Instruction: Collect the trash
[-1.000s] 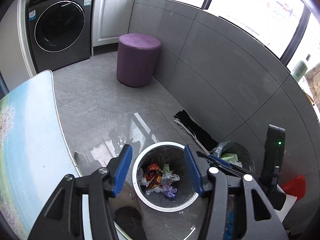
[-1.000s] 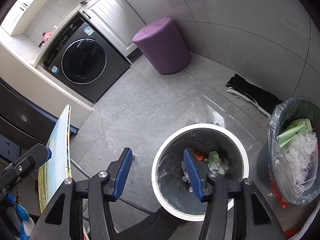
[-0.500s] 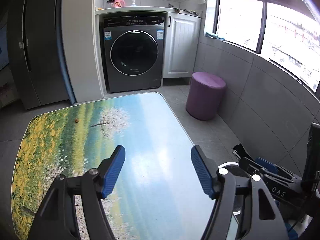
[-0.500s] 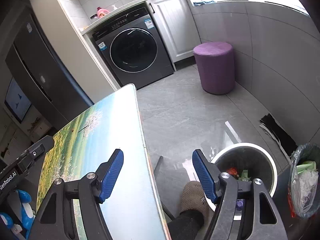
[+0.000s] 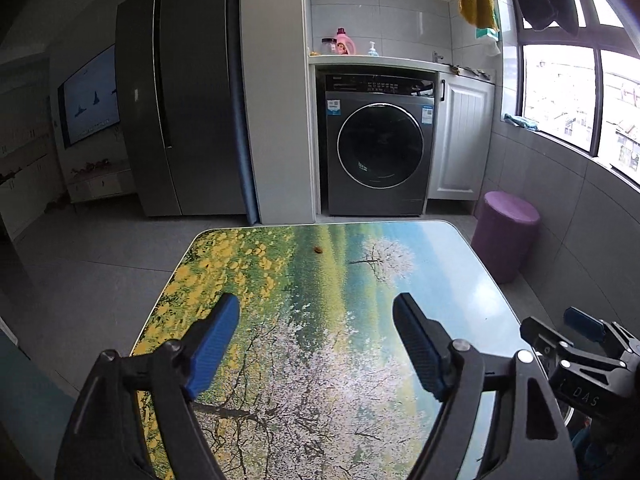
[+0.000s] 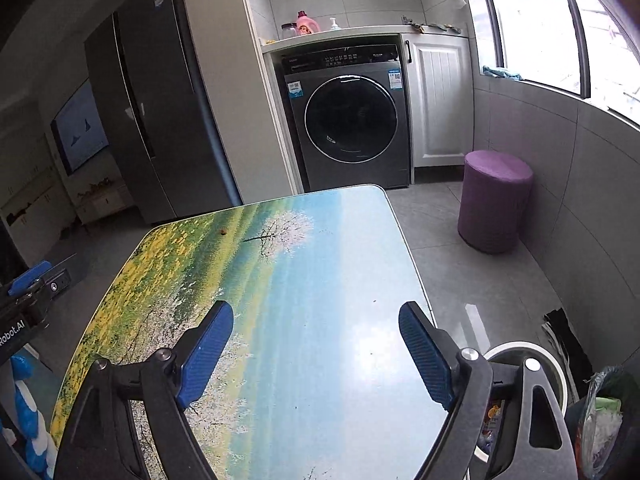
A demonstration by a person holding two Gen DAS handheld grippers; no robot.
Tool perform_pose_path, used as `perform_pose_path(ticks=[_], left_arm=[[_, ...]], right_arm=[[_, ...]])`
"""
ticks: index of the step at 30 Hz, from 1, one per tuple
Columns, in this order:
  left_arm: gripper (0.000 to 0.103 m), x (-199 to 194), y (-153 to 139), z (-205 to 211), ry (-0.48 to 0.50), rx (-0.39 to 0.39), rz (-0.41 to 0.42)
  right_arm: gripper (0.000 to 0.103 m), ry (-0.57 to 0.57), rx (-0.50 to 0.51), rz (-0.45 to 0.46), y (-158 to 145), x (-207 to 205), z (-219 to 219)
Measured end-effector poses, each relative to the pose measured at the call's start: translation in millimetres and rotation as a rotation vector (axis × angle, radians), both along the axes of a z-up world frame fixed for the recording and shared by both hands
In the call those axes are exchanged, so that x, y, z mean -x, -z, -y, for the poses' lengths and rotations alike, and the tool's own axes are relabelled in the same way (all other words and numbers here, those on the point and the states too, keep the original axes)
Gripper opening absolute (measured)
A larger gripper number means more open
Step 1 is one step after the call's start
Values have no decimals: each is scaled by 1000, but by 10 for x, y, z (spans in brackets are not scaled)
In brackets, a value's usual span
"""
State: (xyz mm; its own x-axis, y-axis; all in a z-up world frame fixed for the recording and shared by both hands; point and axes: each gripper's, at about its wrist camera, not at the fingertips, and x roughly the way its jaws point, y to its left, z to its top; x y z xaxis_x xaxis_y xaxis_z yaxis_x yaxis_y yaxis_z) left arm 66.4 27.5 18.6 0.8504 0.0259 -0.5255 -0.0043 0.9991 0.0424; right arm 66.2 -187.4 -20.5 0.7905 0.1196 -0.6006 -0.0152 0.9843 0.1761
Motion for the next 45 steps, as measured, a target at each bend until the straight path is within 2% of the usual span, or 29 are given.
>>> perform_pose_path(ticks=[4, 6, 9, 20, 29, 45], left_arm=[[85, 112, -32, -81, -33, -14, 33], [87, 160, -33, -111, -54, -26, 49], [88, 216, -41, -105, -72, -55, 68], [102, 308, -60, -224, -119, -40, 105], [103, 301, -17, -323, -153, -18, 96], [103, 291, 135, -359, -158, -15, 67]], right_arm=[[94, -10, 40, 24, -6, 31, -160], [102, -14, 64, 30, 0, 53, -223], [103, -4, 82, 36, 22, 71, -269], [103, 92, 130, 17, 132, 87, -80], [103, 127, 191, 31, 126, 142, -2], [103, 135, 225, 45, 115, 224, 31]])
